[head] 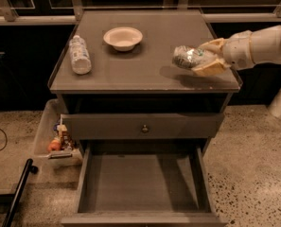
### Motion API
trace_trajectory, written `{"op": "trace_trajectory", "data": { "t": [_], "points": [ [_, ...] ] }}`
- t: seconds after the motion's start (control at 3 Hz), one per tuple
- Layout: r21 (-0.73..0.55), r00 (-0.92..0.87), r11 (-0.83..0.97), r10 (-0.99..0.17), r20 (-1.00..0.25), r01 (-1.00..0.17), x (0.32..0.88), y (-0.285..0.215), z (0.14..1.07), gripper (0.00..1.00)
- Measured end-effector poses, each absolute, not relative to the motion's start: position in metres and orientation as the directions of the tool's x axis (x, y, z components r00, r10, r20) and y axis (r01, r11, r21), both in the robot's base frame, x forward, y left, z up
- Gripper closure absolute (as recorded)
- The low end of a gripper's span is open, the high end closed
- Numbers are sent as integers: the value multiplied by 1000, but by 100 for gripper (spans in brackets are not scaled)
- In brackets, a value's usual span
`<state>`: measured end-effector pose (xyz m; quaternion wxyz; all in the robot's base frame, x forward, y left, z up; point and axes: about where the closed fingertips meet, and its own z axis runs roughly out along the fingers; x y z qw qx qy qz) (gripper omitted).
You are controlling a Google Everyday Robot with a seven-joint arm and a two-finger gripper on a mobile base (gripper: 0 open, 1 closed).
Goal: Place 7up can into middle drawer
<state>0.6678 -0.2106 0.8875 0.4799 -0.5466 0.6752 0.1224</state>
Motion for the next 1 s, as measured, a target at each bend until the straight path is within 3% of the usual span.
{"op": "trace_trajectory", "data": {
  "t": [1.0],
  "points": [
    [-389, 47, 409, -638, -769, -825, 560, -243, 802, 100]
  ]
}}
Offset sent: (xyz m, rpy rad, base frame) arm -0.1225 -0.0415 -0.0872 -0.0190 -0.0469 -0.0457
